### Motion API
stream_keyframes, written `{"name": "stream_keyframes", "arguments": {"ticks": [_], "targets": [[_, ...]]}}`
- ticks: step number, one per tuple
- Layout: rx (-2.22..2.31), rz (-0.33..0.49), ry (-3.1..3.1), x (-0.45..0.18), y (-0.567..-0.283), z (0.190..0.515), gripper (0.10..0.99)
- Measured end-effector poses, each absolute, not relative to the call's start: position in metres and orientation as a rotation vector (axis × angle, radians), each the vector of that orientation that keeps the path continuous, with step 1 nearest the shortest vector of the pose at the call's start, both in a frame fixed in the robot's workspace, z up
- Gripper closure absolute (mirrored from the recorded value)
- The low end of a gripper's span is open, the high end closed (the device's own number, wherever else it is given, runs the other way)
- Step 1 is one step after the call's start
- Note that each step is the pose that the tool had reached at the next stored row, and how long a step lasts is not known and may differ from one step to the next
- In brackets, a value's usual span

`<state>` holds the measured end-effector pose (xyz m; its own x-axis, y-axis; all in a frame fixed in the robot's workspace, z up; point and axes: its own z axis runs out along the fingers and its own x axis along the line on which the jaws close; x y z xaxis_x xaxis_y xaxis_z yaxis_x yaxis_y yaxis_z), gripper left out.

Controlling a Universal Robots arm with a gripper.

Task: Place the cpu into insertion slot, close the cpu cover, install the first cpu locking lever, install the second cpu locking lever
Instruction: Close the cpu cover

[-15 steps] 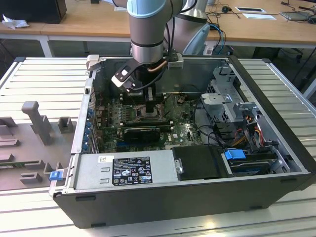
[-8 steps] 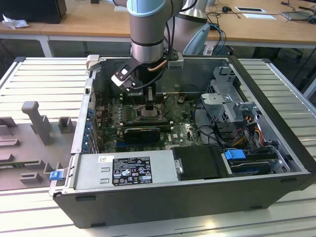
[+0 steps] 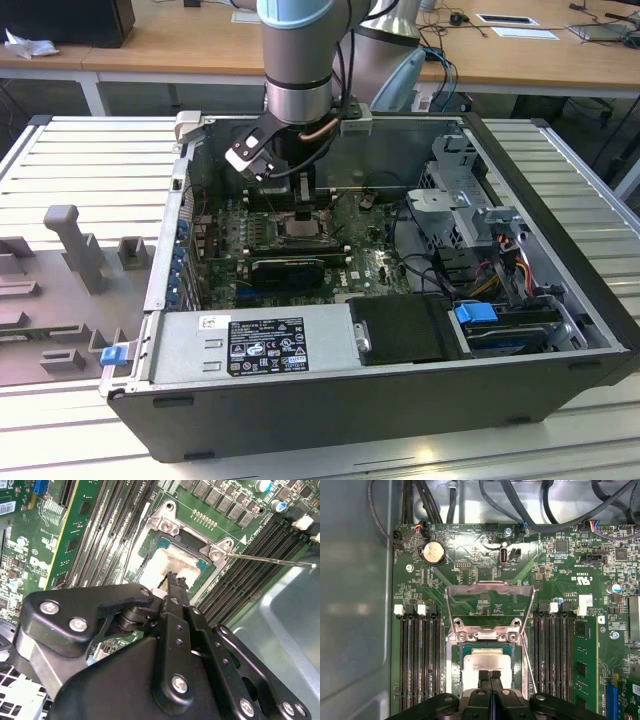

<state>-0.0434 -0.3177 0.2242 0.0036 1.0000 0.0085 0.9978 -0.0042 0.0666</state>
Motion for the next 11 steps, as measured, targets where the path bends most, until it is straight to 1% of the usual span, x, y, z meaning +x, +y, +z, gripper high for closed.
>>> {"name": "stream_keyframes", "arguments": {"ticks": [8, 11], "targets": [[2.196, 0.082, 2.187, -0.0398, -0.3179, 0.2244, 0.980], [2.195, 0.080, 2.187, -0.0399, -0.3177, 0.2293, 0.980]]}}
